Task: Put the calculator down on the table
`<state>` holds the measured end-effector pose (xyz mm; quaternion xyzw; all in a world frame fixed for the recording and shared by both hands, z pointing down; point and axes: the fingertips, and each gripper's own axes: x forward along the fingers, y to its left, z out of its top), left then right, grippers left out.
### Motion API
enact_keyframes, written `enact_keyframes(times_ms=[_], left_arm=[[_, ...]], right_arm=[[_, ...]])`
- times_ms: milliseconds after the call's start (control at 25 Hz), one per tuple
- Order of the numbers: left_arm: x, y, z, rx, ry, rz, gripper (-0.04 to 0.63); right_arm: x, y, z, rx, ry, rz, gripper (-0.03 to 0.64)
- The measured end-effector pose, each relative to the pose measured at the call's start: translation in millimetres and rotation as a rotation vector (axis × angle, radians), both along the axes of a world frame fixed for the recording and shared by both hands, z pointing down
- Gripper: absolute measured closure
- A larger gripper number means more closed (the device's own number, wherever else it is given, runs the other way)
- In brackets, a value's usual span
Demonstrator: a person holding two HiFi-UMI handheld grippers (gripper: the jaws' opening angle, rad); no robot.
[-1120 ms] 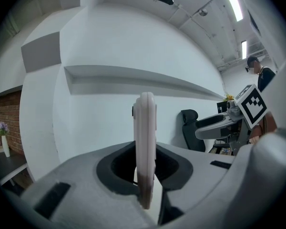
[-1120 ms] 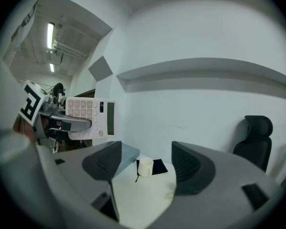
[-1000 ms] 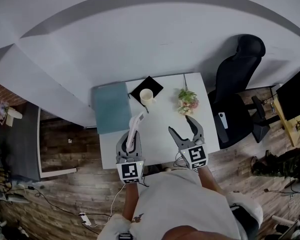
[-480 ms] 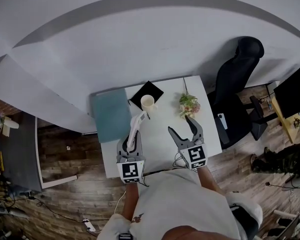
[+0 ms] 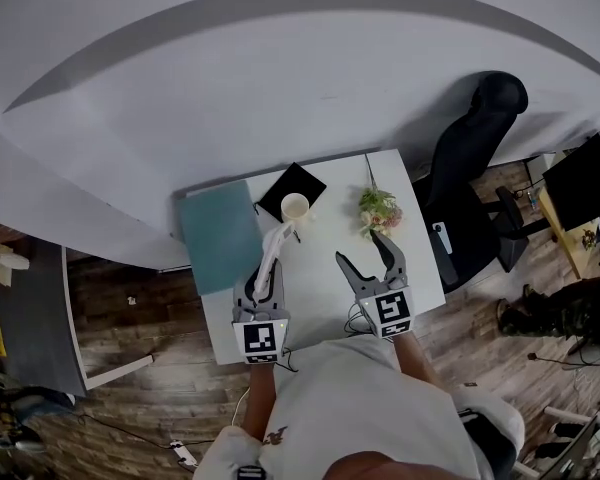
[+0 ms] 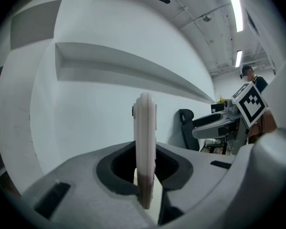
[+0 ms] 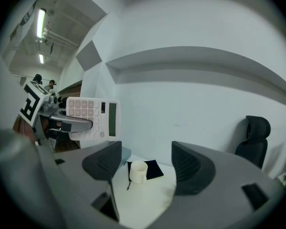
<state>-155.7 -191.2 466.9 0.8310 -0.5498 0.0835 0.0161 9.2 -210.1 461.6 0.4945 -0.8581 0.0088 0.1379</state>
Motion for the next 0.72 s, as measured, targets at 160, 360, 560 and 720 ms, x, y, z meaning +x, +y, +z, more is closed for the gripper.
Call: enact_keyframes(times_ms=[160, 360, 560, 720], left_arm=[[4.3, -5.8, 5.9, -0.021, 0.000, 0.011, 0.534], [14.4, -5.8, 18.1, -0.055, 0.014, 0.005, 0.533], [27.8, -3.4, 35.1, -0.091, 0.029, 0.010, 0.534], [42.7, -3.3, 49.0, -0.126, 0.034, 0.029, 0.532]], right_arm=[[8.5, -6.2, 9.0, -0.022, 0.005, 0.012, 0.287], [16.0, -11.4, 20.8, -0.043, 0.010, -0.004, 0.287], [23.6, -11.9, 32.6, -0.070, 0.023, -0.033, 0.288], [31.8, -9.6, 45.8, -0.098, 0.036, -0.058, 0.290]])
